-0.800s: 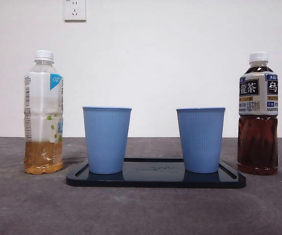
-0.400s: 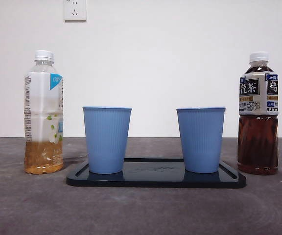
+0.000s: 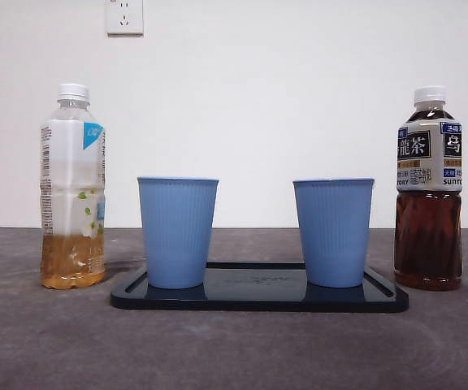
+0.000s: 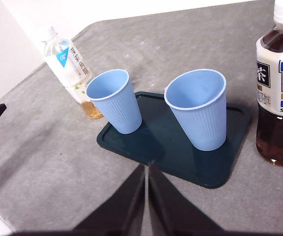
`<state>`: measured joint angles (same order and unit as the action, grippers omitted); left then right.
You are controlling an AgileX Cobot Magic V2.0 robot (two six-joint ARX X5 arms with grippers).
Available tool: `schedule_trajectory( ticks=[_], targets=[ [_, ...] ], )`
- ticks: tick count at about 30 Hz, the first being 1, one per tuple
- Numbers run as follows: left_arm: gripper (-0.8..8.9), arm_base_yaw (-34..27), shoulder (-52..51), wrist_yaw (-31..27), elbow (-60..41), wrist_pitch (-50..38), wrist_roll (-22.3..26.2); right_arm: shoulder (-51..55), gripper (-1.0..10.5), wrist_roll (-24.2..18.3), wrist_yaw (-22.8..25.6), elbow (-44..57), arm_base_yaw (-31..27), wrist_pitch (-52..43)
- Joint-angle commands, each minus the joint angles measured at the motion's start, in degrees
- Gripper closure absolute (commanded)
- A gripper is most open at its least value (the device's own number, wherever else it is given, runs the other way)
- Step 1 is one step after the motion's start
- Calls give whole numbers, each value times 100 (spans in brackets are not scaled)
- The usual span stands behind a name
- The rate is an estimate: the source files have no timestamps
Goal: Pour the drink into the cup
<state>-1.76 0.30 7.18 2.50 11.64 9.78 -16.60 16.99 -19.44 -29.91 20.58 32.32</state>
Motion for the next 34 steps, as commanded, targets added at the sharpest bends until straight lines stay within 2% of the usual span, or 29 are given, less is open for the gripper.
schedule_trajectory(
  ticks=[1,8,14,17,22,26,30,34],
  targets=[
    [806,-15,-11,-13,-107,50,42,-11,940,31,0,-94,31,-59],
    [806,-15,-11,-13,-107,50,39,15,940,-1123,481,-79,-214,-422],
    [806,-15,-11,-13,-107,48,42,352,940,-1941,492,339,-1147,-1008],
    [806,-15,-11,-13,-107,50,39,715,940,-2011,492,844,-1622,-1600],
    [806,-15,-11,-13,-107,50,42,1274,940,-2011,496,1637,-2085,-2332],
    [806,-15,-11,-13,-107,50,39,1537,940,-2065,549,2131,-2197,-2651],
    [806,-15,-11,-13,-107,50,39,1639,940,-2046,949,2461,-2197,-2763],
    [806,-15,-11,-13,-107,50,39,1639,940,-2048,1139,2651,-2194,-2798]
  ],
)
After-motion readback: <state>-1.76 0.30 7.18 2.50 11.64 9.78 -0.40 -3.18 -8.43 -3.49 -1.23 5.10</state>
